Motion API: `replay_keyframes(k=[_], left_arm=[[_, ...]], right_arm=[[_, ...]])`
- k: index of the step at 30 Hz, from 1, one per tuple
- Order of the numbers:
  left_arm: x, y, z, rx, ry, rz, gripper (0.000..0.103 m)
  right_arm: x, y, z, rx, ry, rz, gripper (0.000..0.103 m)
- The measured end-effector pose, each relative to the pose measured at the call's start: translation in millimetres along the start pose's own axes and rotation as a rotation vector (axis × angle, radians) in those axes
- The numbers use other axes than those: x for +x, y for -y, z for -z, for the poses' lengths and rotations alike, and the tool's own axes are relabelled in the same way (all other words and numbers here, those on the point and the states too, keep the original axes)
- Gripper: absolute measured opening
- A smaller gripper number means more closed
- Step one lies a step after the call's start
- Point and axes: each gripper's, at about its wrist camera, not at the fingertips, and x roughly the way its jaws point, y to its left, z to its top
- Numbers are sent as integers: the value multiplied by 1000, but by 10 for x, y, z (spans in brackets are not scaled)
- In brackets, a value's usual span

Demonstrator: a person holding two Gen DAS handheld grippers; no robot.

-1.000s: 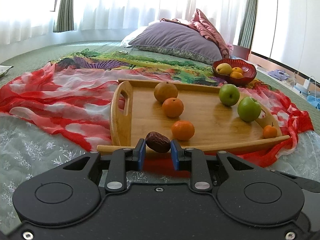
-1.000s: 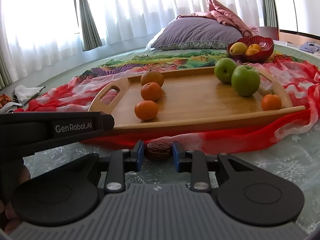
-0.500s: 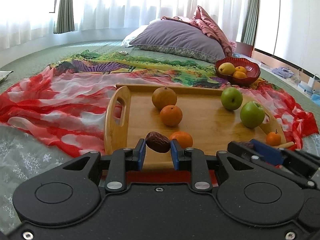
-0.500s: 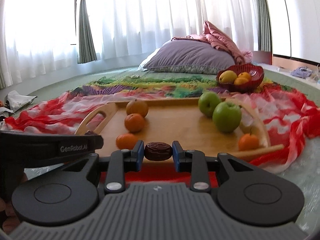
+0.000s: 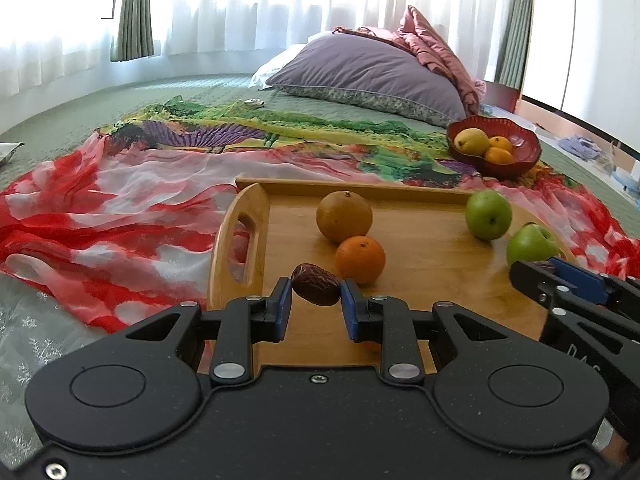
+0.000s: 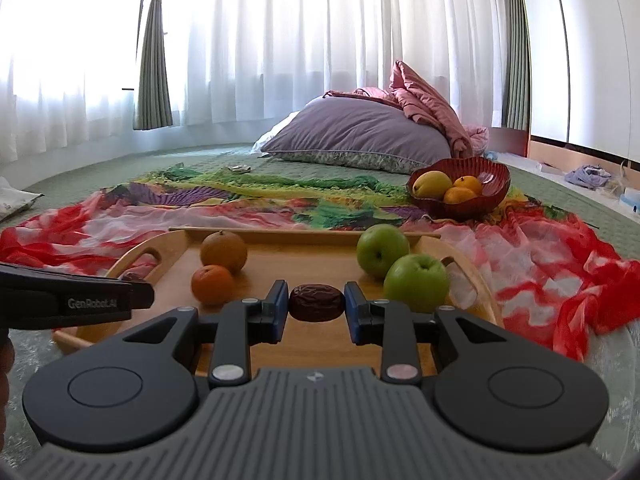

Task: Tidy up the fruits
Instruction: 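Carry both dates over the tray rim onto the tray with both grippers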

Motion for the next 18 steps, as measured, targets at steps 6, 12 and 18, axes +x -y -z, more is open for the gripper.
replay_keyframes(k=[6,12,18], left_arm=[[144,-33,-81,0,2,-5,25],[291,-47,-159,-1,-1,-5,25],[422,-59,-203,0,-12,-4,25]], right_arm=[[167,41,-51,-13,-11,2,35],[348,59,-104,-37,-16,-8,35],[536,64,-153,-50,-39,-19,35]])
